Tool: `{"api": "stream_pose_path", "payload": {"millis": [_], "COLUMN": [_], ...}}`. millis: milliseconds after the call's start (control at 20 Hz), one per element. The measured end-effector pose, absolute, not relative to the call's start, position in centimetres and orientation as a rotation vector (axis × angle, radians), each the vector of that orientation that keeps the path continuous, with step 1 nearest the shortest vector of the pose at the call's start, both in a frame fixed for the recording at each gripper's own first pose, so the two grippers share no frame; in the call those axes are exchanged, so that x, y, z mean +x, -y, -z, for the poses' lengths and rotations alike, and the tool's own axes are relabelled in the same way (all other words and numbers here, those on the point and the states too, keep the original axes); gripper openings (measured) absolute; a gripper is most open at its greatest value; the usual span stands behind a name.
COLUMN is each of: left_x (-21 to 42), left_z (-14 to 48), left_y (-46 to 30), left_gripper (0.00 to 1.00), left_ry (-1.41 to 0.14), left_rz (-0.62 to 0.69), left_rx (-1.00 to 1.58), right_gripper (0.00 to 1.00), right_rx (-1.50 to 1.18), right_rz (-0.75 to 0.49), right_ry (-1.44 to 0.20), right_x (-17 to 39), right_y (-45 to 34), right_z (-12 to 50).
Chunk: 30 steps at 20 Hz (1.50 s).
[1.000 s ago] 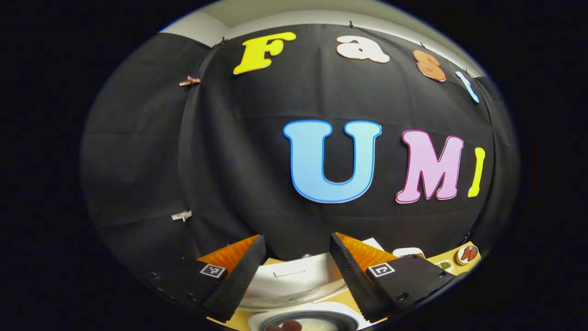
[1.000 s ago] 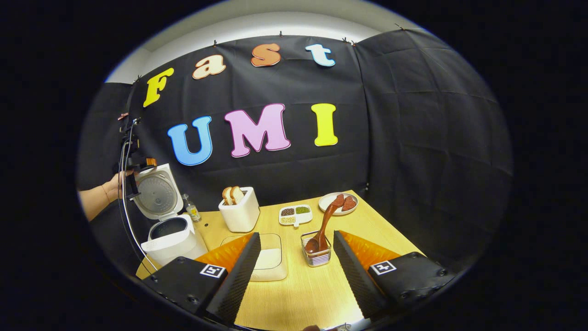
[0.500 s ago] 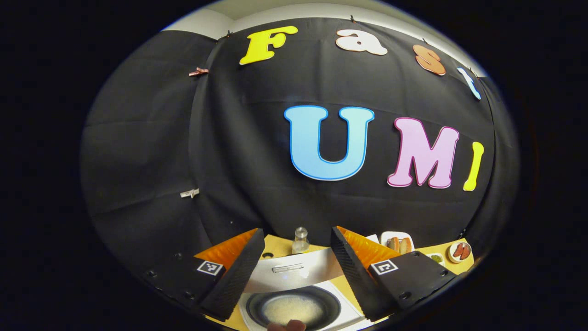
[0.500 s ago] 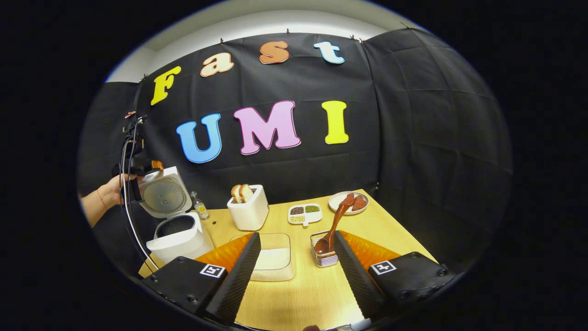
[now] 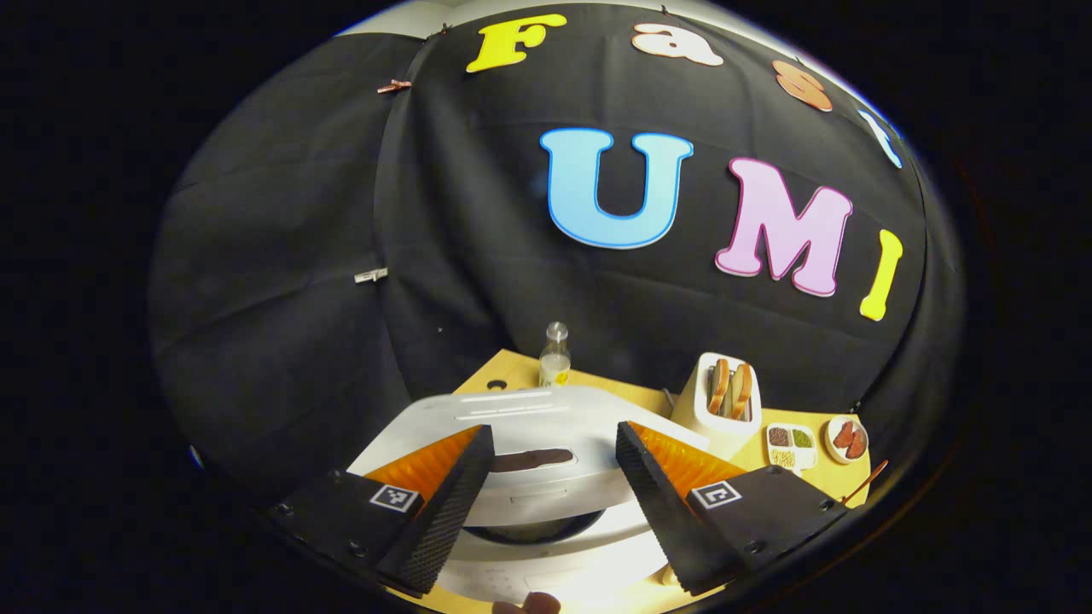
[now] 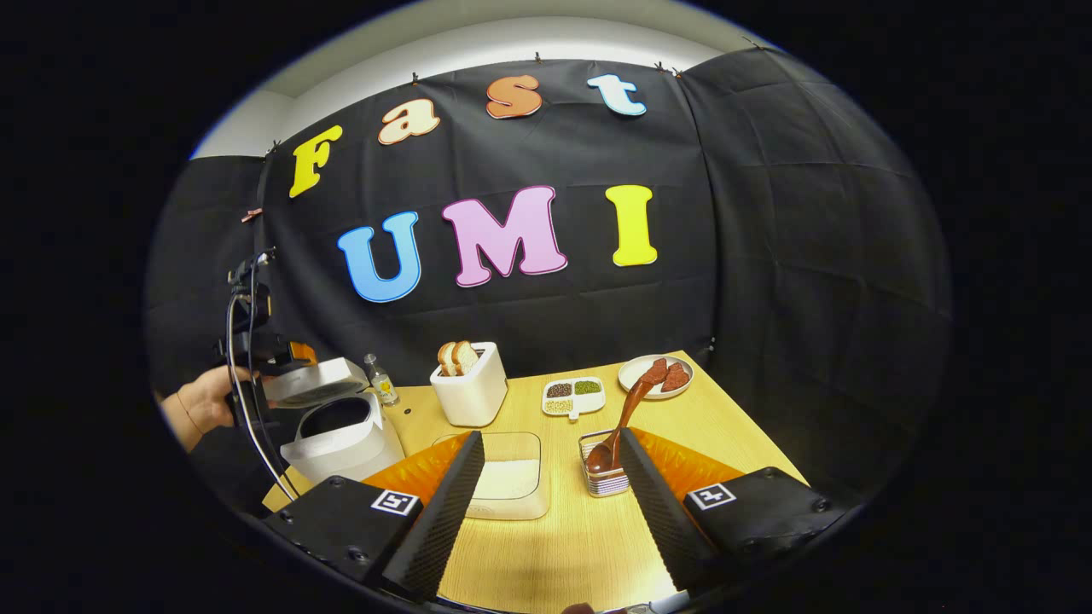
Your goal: Close the left gripper, press the button to open the rice cooker; take a wooden spoon from the chopstick holder with the right hand, scoop a spoonful of rice and pour it into the rice cooker, then put the wooden spoon back into the chopstick holder.
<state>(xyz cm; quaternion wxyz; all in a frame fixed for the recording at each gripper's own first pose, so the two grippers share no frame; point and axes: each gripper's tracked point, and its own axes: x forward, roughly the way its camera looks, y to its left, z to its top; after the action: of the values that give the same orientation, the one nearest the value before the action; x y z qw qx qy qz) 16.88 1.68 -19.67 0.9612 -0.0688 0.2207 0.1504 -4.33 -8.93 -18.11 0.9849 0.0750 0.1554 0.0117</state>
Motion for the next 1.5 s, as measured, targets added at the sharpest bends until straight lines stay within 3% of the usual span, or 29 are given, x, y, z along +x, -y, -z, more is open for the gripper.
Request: {"api": "stream_pose_path", "payload": {"millis": [650, 1050, 1500], "left_x": [13.1, 13.7, 14.2], "left_z": [29.2, 29.7, 26.5], "left_y": [-0.9, -0.4, -0.3], "left_gripper": [1.00, 1.00, 0.98], "left_ry": [-0.570, -0.552, -0.430], "left_rz": [-0.361, -0.360, -0.290], "left_rx": [-0.110, -0.065, -0.056], "right_gripper": [0.98, 0.98, 0.98], "right_rx": [0.154, 0.158, 0.157], "right_rz": [-0.044, -0.025, 0.019], "right_ry": [-0.317, -0.299, -0.278], "right_x": [-4.2, -4.9, -5.2], "right_y": [9.7, 10.4, 12.3], "right_z": [17.8, 17.0, 16.2]}}
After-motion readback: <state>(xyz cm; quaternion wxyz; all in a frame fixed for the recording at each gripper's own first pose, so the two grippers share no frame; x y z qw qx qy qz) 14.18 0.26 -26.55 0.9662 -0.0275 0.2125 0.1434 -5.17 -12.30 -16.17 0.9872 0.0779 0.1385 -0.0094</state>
